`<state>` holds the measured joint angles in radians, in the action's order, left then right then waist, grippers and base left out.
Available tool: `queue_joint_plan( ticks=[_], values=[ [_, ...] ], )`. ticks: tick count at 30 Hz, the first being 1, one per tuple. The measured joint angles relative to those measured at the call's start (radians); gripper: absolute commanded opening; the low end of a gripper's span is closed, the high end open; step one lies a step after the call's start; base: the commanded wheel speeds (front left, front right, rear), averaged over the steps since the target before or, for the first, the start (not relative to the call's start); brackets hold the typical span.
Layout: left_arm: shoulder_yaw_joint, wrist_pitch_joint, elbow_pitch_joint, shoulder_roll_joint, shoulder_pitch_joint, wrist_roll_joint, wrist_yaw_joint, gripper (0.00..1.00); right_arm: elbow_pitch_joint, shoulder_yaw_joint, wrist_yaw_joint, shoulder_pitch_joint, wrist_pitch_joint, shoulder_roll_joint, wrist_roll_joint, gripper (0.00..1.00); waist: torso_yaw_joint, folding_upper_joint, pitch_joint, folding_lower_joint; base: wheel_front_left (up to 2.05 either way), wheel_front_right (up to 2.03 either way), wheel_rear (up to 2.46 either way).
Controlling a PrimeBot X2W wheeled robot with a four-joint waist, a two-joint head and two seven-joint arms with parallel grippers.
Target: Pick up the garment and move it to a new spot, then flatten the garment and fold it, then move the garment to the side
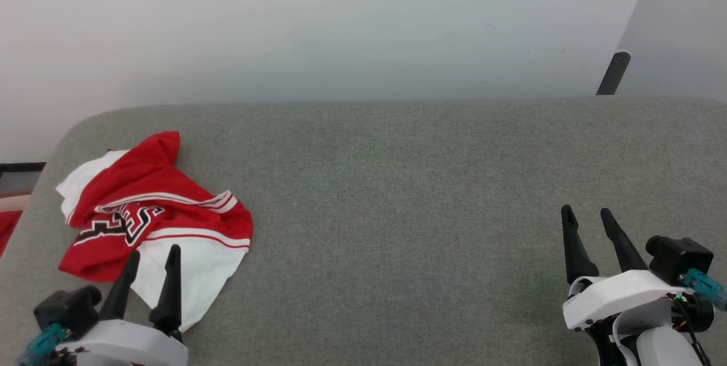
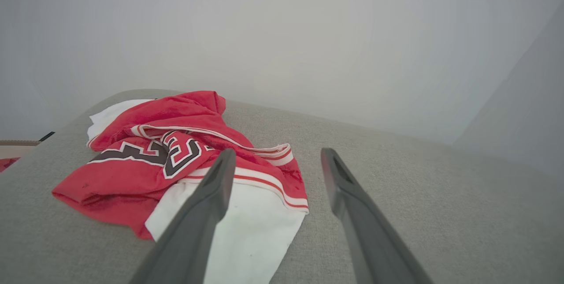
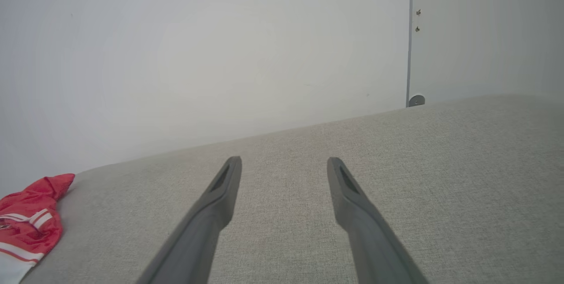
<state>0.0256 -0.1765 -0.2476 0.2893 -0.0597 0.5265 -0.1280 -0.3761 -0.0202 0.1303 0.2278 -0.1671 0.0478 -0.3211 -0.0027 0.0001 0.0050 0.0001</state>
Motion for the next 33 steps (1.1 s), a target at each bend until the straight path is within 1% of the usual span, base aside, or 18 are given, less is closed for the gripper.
queue_joint_plan(
  ticks=[5, 14, 33],
  values=[
    [-0.008, -0.010, -0.019, 0.006, -0.001, -0.013, -0.001, 1.00, -0.003, -0.007, 0.000, 0.003, -0.010, 0.000, 0.049, 1.00, -0.001, 0.0000, -0.001, 0.0000, 0.00, 0.00, 0.00],
    [-0.025, -0.031, -0.022, 0.032, -0.001, -0.073, -0.001, 1.00, -0.007, -0.022, 0.000, 0.003, -0.033, 0.000, 0.114, 1.00, -0.001, 0.0000, -0.001, 0.0000, 0.00, 0.00, 0.00],
    [-0.056, -0.067, -0.028, 0.079, 0.004, -0.162, -0.001, 1.00, -0.003, -0.065, 0.000, -0.001, -0.077, 0.001, 0.210, 1.00, 0.000, 0.0000, 0.001, 0.0000, 0.00, 0.00, 0.00]
  ],
)
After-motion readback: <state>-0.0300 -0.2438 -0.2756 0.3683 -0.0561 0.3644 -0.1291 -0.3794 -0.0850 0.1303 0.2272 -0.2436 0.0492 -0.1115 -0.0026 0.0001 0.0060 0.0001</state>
